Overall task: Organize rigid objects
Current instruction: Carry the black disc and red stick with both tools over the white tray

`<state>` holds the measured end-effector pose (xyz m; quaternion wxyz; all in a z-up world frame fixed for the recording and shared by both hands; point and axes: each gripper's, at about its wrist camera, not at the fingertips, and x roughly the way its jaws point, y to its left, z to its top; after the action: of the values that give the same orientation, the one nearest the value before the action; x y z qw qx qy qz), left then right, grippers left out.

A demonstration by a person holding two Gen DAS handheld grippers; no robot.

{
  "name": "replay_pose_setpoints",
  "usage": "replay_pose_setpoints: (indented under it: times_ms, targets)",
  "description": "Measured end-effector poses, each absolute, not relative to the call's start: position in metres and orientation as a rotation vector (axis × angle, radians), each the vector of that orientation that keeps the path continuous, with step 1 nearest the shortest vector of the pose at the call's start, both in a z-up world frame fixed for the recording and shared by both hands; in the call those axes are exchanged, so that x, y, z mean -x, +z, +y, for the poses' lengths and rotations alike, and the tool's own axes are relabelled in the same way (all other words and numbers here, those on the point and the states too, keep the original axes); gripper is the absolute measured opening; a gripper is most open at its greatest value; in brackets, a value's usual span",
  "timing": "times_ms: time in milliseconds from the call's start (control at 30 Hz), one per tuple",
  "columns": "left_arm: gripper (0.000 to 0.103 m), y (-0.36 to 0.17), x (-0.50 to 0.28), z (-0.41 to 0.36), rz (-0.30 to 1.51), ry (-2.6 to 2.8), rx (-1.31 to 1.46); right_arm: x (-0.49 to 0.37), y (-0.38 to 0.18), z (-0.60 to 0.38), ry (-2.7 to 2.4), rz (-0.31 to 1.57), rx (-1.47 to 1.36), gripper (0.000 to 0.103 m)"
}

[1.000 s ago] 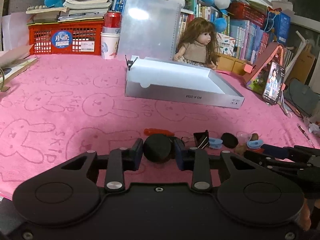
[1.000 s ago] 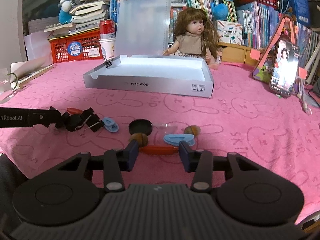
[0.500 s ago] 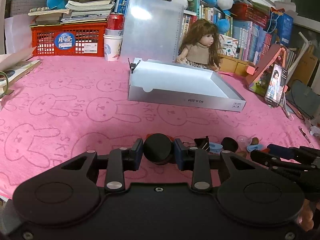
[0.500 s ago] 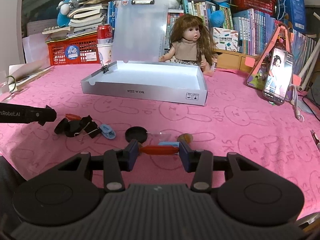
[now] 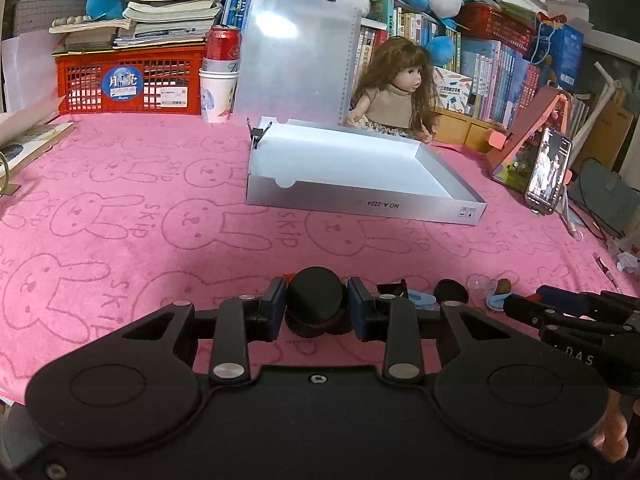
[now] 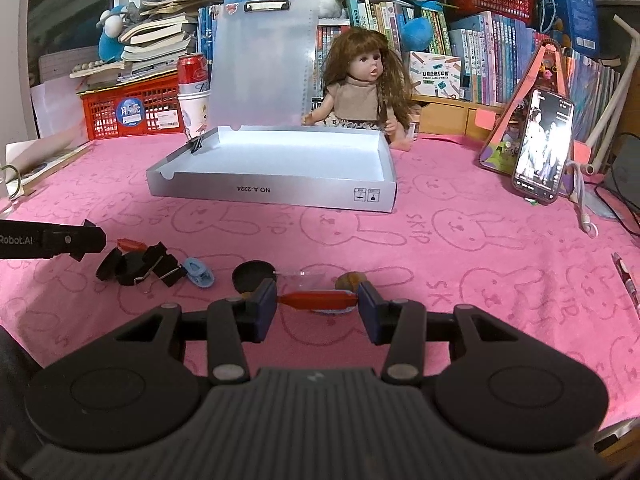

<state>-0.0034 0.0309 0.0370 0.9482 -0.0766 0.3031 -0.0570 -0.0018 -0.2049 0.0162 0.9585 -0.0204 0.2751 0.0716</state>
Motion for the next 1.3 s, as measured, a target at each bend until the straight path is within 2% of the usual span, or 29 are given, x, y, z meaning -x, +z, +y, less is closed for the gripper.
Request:
replay_pose_setpoints:
  times_ms: [1300]
  targets:
    - [0.032,0.063,-0.055,0.014,0.649,-0.188,0.124,-0.056,0.05,-0.219,0.136,0.562,-0.055,0.049]
